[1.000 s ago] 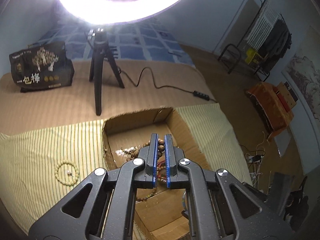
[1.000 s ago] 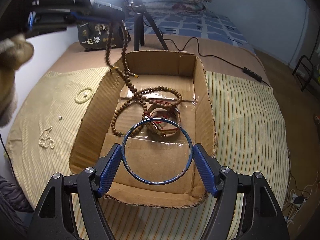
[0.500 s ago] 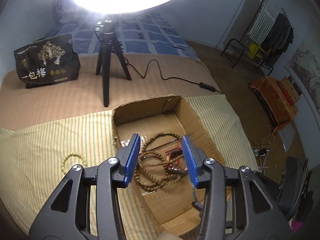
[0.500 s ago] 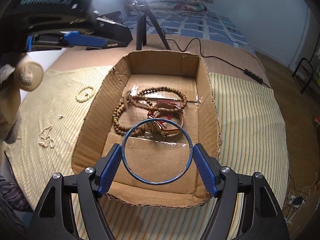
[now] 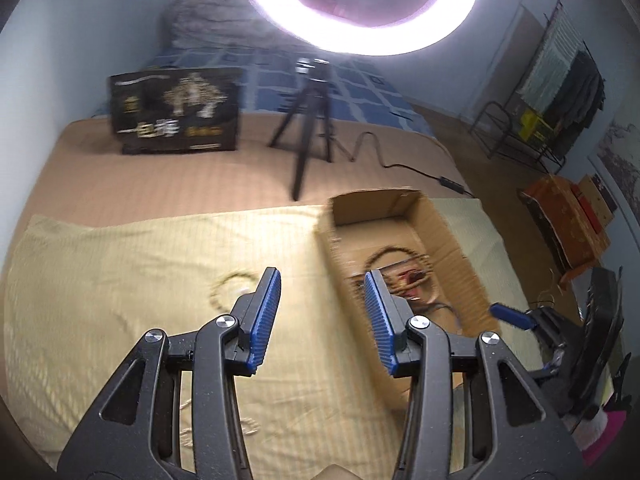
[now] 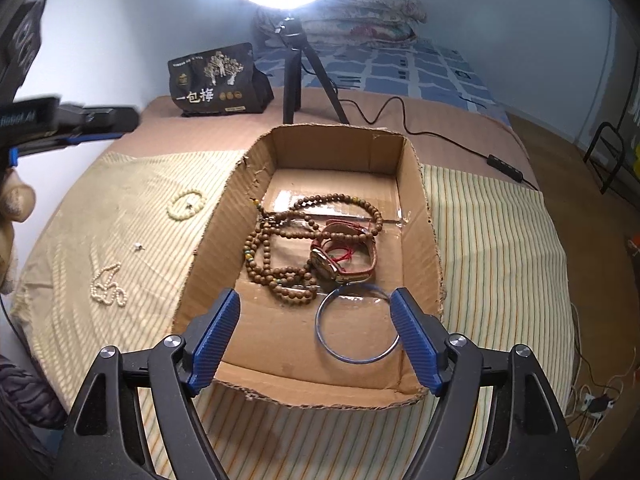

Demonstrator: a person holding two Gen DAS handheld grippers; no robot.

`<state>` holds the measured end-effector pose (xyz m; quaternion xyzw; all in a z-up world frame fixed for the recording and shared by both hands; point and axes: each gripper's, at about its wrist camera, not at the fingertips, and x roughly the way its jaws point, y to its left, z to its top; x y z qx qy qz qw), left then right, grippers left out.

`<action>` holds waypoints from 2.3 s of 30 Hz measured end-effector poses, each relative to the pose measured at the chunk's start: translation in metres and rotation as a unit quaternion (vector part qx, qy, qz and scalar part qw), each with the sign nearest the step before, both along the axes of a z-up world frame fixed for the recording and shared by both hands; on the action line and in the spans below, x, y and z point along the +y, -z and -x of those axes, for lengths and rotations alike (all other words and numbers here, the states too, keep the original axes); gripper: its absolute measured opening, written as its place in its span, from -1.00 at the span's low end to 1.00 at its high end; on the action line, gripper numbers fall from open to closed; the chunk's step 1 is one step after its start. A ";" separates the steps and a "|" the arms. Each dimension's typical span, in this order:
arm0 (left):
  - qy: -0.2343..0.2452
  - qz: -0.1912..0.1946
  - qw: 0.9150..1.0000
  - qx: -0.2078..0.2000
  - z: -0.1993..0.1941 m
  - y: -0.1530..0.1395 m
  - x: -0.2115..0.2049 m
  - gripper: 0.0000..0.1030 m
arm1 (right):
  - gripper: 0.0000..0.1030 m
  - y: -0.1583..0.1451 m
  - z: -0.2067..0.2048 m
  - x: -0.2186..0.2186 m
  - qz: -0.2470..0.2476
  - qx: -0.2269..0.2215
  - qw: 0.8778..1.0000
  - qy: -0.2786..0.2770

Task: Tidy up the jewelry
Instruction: 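Open both tools to drop bead strand and bangle into the box, then move the left tool over the pearl necklace while the right tool moves over the cream bracelet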

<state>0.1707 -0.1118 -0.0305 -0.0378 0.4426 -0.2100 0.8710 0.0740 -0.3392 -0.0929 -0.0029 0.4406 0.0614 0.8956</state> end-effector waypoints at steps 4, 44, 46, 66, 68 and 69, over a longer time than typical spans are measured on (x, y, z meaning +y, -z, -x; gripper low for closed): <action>-0.026 0.004 1.000 -0.001 0.009 0.004 0.037 -0.15 | 0.51 -0.005 0.003 0.010 0.000 -0.010 1.000 -0.009; -0.114 0.049 0.988 0.095 0.099 0.123 0.129 -0.15 | 0.30 0.015 -0.058 0.176 -0.030 0.022 0.986 -0.160; -0.119 0.046 0.988 0.088 0.099 0.123 0.128 -0.15 | 0.12 0.022 -0.067 0.178 -0.027 0.030 0.987 -0.158; -0.136 0.016 0.987 0.080 0.085 0.145 0.124 -0.33 | -0.52 0.042 -0.153 0.167 -0.023 0.123 0.976 -0.179; -0.140 0.018 0.987 0.081 0.085 0.146 0.127 -0.33 | -0.52 0.046 -0.159 0.170 -0.029 0.138 0.973 -0.182; -0.141 0.018 0.987 0.080 0.085 0.145 0.128 -0.33 | -0.52 0.046 -0.161 0.170 -0.032 0.143 0.973 -0.180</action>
